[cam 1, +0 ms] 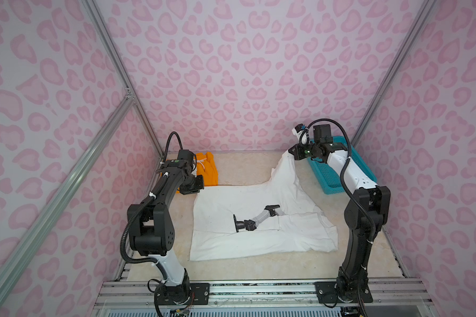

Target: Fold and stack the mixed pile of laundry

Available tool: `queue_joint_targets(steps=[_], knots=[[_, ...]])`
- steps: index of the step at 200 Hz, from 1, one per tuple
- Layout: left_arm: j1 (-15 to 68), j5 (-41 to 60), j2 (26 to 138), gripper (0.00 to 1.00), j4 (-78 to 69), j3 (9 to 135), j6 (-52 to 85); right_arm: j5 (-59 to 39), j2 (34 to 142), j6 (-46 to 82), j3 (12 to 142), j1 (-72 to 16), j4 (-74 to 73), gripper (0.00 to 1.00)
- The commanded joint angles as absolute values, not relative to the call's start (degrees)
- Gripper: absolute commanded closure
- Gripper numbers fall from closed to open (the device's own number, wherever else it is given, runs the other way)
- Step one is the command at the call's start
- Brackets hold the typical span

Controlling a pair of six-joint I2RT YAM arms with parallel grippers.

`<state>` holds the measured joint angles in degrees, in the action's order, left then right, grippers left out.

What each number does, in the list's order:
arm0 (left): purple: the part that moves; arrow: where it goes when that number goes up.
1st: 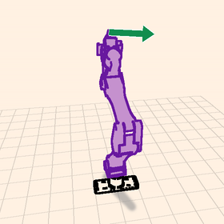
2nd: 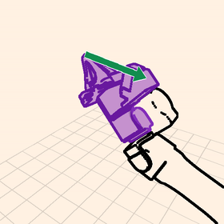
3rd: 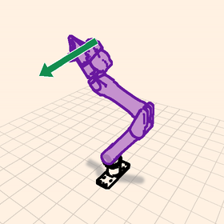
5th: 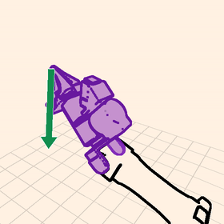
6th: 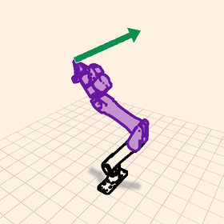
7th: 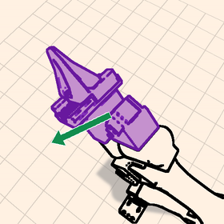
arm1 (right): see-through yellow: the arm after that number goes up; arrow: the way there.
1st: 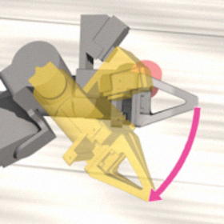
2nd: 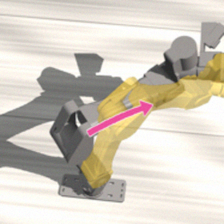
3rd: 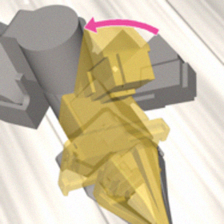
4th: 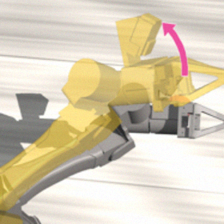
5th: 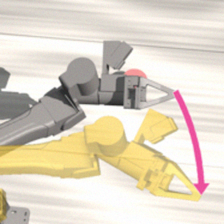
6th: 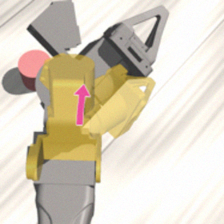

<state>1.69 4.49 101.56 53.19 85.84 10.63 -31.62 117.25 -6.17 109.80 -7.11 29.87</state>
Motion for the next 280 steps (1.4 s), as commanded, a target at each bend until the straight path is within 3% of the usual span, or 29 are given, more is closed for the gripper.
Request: queue_joint_targets(steps=[1,43,64,105,156,199,280], knots=[[1.2,3.3,100.9,0.97,55.1,85.9,9.7,-29.4,119.1,-5.5,111.0,-6.0,29.5,1.00],[1.1,5.7,97.3,0.97,55.9,86.2,7.8,-32.8,115.4,-7.4,108.2,-5.7,29.9,1.00],[1.1,7.8,95.8,0.97,58.4,86.4,5.8,-32.9,110.1,-8.6,102.9,-5.7,28.5,1.00],[1.2,2.6,95.1,0.97,61.1,83.5,8.7,-31.3,97.2,-8.3,87.7,-5.7,25.3,1.00],[1.4,-2.3,87.7,0.97,61.3,73.2,15.6,-16.9,76.5,-1.8,62.0,-5.6,18.5,1.00],[1.5,1.3,84.9,0.97,58.8,65.6,17.3,-11.6,65.5,7.6,52.5,-5.5,19.3,1.00],[2.1,-3.6,91.9,0.97,56.4,70.6,16.0,-6.1,45.8,22.7,35.7,-5.6,26.8,1.00]])
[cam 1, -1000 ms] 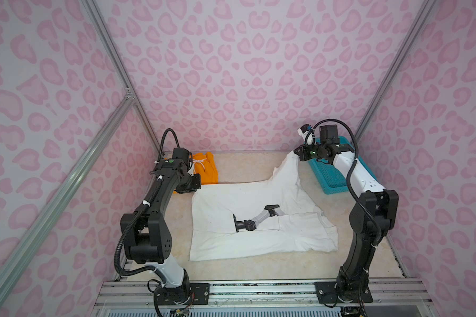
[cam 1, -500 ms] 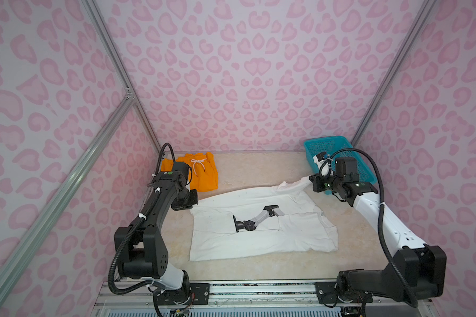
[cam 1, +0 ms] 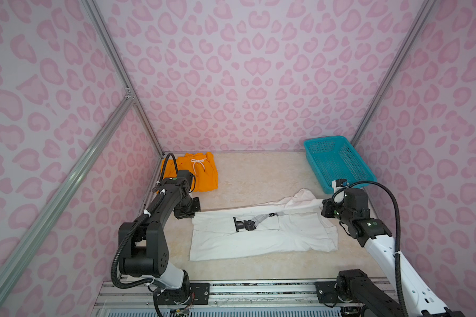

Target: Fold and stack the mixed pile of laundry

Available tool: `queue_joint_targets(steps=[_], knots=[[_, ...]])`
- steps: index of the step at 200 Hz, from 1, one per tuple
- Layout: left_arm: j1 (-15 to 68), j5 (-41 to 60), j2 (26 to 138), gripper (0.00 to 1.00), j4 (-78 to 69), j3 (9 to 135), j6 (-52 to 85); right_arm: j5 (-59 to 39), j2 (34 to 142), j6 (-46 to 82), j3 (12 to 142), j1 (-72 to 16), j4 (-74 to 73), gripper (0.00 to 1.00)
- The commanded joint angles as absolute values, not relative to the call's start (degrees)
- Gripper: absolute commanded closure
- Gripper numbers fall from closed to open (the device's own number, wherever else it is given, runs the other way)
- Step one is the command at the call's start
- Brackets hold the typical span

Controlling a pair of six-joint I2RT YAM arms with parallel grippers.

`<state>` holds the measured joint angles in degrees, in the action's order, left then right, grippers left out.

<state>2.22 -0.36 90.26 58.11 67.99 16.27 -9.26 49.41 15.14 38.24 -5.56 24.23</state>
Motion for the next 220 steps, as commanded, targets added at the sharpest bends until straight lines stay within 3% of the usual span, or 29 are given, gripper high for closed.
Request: queue_joint_targets(steps=[1,69,86,101,113,163,194,220], knots=[[2.2,-3.7,92.0,0.97,56.4,70.8,16.0,-6.1,45.7,22.9,35.5,-5.6,26.9,1.00],[3.6,-2.6,95.4,0.95,60.0,69.3,14.1,-2.1,39.7,34.8,31.9,-5.6,37.4,0.95],[5.5,-4.1,95.5,0.91,60.9,66.1,14.7,-1.1,38.9,36.2,32.5,-5.5,40.3,0.85],[6.6,-2.1,95.3,0.82,61.0,64.5,15.4,-0.5,38.2,36.5,33.6,-5.6,42.4,0.63],[7.3,-3.1,95.2,0.74,61.2,64.5,16.5,-0.4,39.3,36.0,35.5,-5.6,43.7,0.56],[7.7,-2.9,93.9,0.52,59.8,72.3,18.1,-5.0,53.1,26.7,42.1,-5.7,39.9,0.52],[7.5,2.3,91.6,0.52,57.9,73.8,18.7,-16.9,68.3,21.3,47.8,-6.7,35.7,0.54],[5.8,1.8,90.6,0.52,54.7,70.0,20.2,-20.6,78.9,19.1,52.8,-11.1,34.5,0.54]])
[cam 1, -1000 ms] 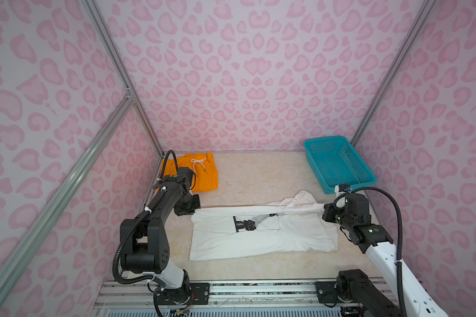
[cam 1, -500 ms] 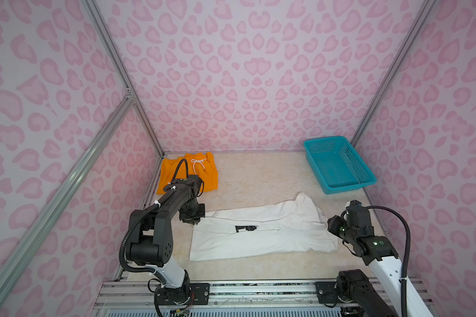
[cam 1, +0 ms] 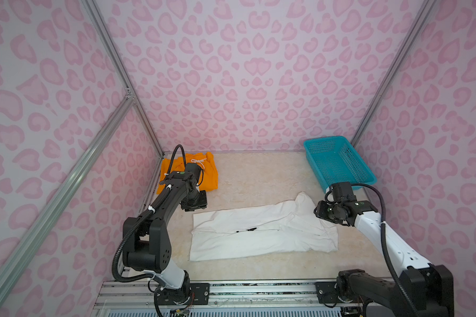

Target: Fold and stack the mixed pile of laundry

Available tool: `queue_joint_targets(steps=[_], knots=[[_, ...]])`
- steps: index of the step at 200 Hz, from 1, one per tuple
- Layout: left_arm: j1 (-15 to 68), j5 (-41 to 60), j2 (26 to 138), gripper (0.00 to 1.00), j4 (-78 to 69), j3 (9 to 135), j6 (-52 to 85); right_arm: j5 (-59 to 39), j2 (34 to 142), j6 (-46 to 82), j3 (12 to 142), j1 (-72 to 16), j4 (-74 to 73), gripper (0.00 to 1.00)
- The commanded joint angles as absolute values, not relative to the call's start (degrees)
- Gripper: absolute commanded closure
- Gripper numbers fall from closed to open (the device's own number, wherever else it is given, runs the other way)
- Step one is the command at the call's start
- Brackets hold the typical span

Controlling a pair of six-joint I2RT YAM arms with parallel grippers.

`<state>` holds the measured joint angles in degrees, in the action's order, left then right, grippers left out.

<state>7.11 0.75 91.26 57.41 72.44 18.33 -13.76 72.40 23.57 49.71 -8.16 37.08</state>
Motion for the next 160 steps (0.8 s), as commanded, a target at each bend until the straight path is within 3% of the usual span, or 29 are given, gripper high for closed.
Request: queue_joint_targets(steps=[1,57,94,160], knots=[[5.8,1.9,90.7,0.52,54.5,69.7,20.2,-20.6,79.2,19.0,53.0,-11.4,34.6,0.54],[3.8,3.7,96.7,0.54,42.2,58.9,25.3,-20.7,87.7,18.7,56.6,-19.7,31.8,0.58],[3.2,1.0,99.1,0.58,41.0,59.3,26.2,-22.4,89.7,18.0,57.1,-19.9,30.8,0.60],[2.8,-2.7,99.5,0.55,40.5,59.0,26.1,-27.7,93.3,13.2,61.4,-23.1,32.5,0.62]])
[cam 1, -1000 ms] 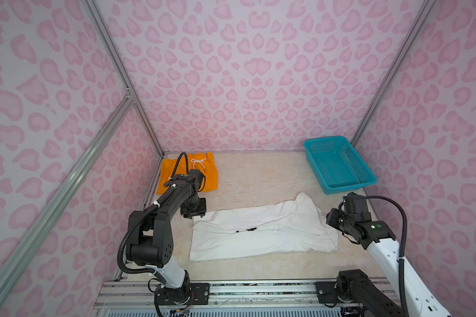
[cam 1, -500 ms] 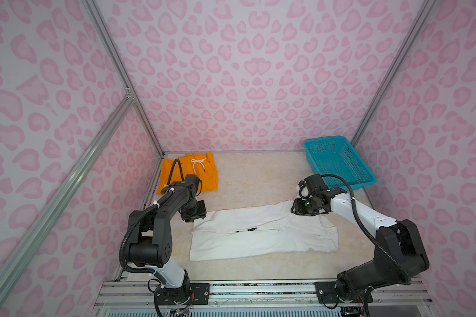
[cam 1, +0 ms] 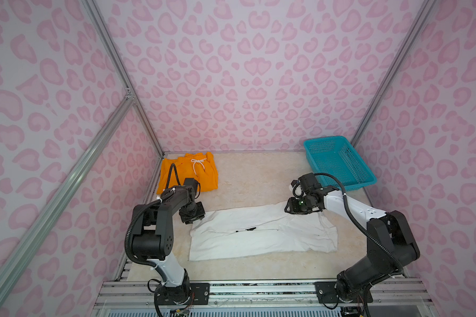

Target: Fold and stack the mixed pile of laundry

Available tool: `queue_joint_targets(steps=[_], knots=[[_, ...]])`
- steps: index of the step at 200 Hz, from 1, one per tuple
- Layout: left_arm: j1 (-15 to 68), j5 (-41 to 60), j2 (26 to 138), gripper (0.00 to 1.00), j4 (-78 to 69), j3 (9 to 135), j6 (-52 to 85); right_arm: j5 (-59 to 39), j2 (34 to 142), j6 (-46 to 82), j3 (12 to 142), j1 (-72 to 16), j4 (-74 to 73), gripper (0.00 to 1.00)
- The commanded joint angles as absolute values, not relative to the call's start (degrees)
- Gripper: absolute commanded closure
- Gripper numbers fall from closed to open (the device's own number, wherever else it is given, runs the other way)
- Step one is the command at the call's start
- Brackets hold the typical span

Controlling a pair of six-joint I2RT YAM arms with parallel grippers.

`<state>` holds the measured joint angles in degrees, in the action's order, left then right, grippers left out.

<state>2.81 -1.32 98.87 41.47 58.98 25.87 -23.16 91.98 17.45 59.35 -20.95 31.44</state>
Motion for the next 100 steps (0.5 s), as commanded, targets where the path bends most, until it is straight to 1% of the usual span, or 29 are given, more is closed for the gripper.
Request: queue_joint_targets(steps=[1,22,24,27,45,55,65,76,100], knots=[[2.8,-2.8,99.5,0.56,40.5,59.0,26.1,-27.9,93.4,12.9,61.7,-23.3,32.7,0.62],[2.7,-2.6,99.7,0.63,39.9,59.2,25.6,-29.5,96.5,9.6,67.0,-29.1,35.8,0.62],[2.8,-2.6,99.7,0.66,39.9,59.3,25.5,-29.7,96.9,9.6,67.5,-29.8,35.8,0.63],[2.7,-2.6,99.7,0.69,39.9,59.4,25.4,-29.8,97.1,9.6,67.9,-30.2,35.7,0.63],[2.8,-2.6,99.3,0.75,39.7,59.7,25.0,-28.9,99.0,11.0,69.8,-32.6,34.2,0.66],[2.7,-2.6,99.0,0.80,39.7,59.9,24.7,-27.3,99.6,11.6,70.4,-32.7,34.0,0.67],[2.7,-2.6,99.0,0.84,39.8,60.3,24.3,-23.9,99.8,11.9,71.2,-32.2,34.8,0.68],[2.6,-2.6,99.1,0.90,40.1,60.9,23.9,-20.1,100.2,12.2,71.6,-31.2,36.3,0.69],[2.6,-2.2,99.1,0.91,40.5,61.9,23.5,-15.2,100.3,12.2,70.3,-27.8,38.0,0.66]])
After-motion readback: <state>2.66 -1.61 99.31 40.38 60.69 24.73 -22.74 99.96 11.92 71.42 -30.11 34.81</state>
